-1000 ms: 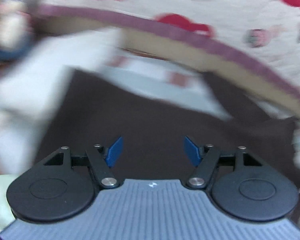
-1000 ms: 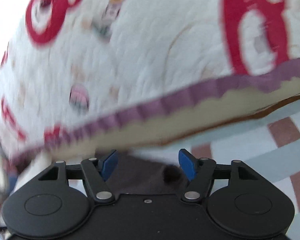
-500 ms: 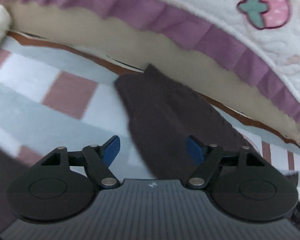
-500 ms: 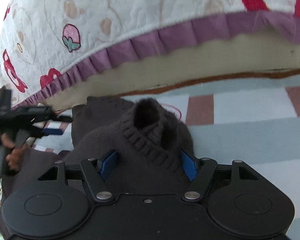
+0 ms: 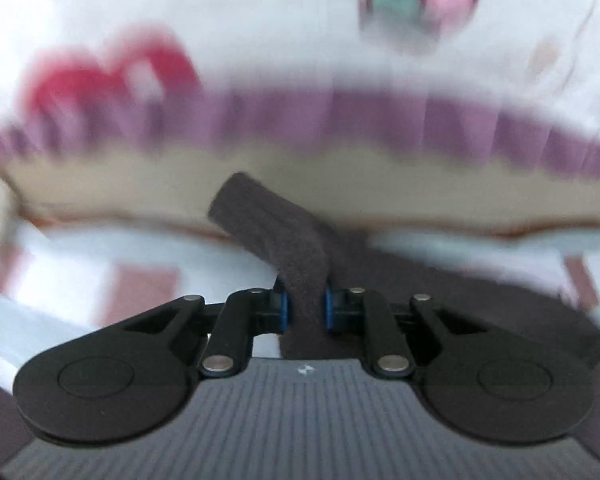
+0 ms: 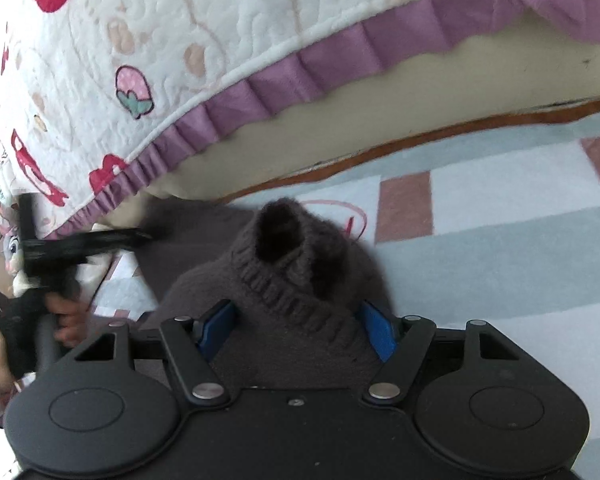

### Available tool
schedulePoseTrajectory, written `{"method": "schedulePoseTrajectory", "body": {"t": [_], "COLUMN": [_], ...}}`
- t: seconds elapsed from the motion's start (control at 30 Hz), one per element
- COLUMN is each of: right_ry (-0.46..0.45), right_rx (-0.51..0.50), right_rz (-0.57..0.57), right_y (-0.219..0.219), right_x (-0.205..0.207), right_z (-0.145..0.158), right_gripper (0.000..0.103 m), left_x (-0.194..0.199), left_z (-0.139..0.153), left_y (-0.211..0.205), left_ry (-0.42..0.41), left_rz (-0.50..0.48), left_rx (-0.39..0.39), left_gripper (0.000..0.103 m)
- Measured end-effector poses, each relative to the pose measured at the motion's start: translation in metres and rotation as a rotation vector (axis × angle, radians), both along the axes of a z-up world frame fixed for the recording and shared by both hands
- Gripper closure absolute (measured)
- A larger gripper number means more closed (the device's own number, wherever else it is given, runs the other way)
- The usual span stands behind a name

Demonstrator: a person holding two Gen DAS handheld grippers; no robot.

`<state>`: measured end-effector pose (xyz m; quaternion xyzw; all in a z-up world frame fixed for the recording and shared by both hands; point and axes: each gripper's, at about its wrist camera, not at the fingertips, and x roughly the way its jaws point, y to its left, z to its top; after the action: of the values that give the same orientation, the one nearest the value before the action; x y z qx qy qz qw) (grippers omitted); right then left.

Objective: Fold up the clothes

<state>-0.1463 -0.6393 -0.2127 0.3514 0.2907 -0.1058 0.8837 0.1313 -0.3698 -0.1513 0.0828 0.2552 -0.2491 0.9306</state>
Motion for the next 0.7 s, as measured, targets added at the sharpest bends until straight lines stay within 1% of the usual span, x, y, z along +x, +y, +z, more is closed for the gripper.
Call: {"method": "schedulePoseTrajectory", "body": {"t": [0.07, 0.17, 0.23, 0.27, 0.3, 0.33, 0.37, 0.4, 0.43, 0.47, 0.5, 0.57, 0.6, 0.63, 0.7], "right_ry": [0.005, 0.018, 0.034, 0.043, 0.052, 0.064, 0.084, 0.107, 0.124, 0.141, 0.148, 0.098, 0.076, 0.066, 0.07], "right_rx": [-0.014, -0.04, -0.068, -0.086, -0.103, -0.119, -0.126, -0.114, -0.077, -0.04, 0.0, 0.087, 0.126, 0.155, 0.186], "right_rz": [-0.03, -0.093, -0.141, -0.167, -0.192, -0.22, -0.254, -0.297, -0.346, -0.395, -0.442, -0.511, -0.538, -0.551, -0.542], "right_y": [-0.003, -0.008, -0.011, -0.012, -0.013, -0.014, -0.017, -0.02, -0.025, -0.029, -0.035, -0.041, -0.042, -0.041, -0.038], "right_x": [-0.004, -0.011, -0.017, -0.02, -0.023, -0.027, -0.033, -0.043, -0.055, -0.067, -0.079, -0.106, -0.117, -0.125, -0.133], "right_z": [0.003, 0.004, 0.007, 0.009, 0.011, 0.014, 0.018, 0.021, 0.023, 0.025, 0.028, 0.027, 0.025, 0.023, 0.019], "right_gripper": [0.028, 0.028, 0.028, 0.028, 0.028, 0.028, 0.028, 0.028, 0.028, 0.028, 0.028, 0.028, 0.028, 0.028, 0.028], "left_x": [-0.017, -0.042, -0.046, -0.04, -0.033, -0.024, -0.015, -0.015, -0.015, -0.022, -0.029, -0.044, -0.051, -0.058, -0.073], "left_z": [0.024, 0.058, 0.055, 0.046, 0.036, 0.024, 0.012, 0.006, 0.001, 0.002, 0.004, 0.008, 0.01, 0.012, 0.016], "left_y": [0.014, 0.037, 0.066, 0.078, 0.089, 0.097, 0.105, 0.112, 0.118, 0.118, 0.117, 0.088, 0.074, 0.059, 0.031], "left_ry": [-0.141, -0.346, -0.383, -0.345, -0.301, -0.211, -0.125, -0.07, -0.022, -0.015, -0.01, -0.029, -0.039, -0.048, -0.067], "left_rz": [0.033, 0.087, 0.19, 0.226, 0.261, 0.292, 0.32, 0.333, 0.341, 0.325, 0.301, 0.164, 0.096, 0.027, -0.11], "left_rx": [0.045, 0.111, 0.122, 0.137, 0.156, 0.198, 0.235, 0.23, 0.222, 0.197, 0.176, 0.183, 0.186, 0.189, 0.195], "left_gripper": [0.088, 0.084, 0.082, 0.08, 0.071, 0.064, 0.065, 0.065, 0.064, 0.064, 0.06, 0.053, 0.047, 0.043, 0.039]}}
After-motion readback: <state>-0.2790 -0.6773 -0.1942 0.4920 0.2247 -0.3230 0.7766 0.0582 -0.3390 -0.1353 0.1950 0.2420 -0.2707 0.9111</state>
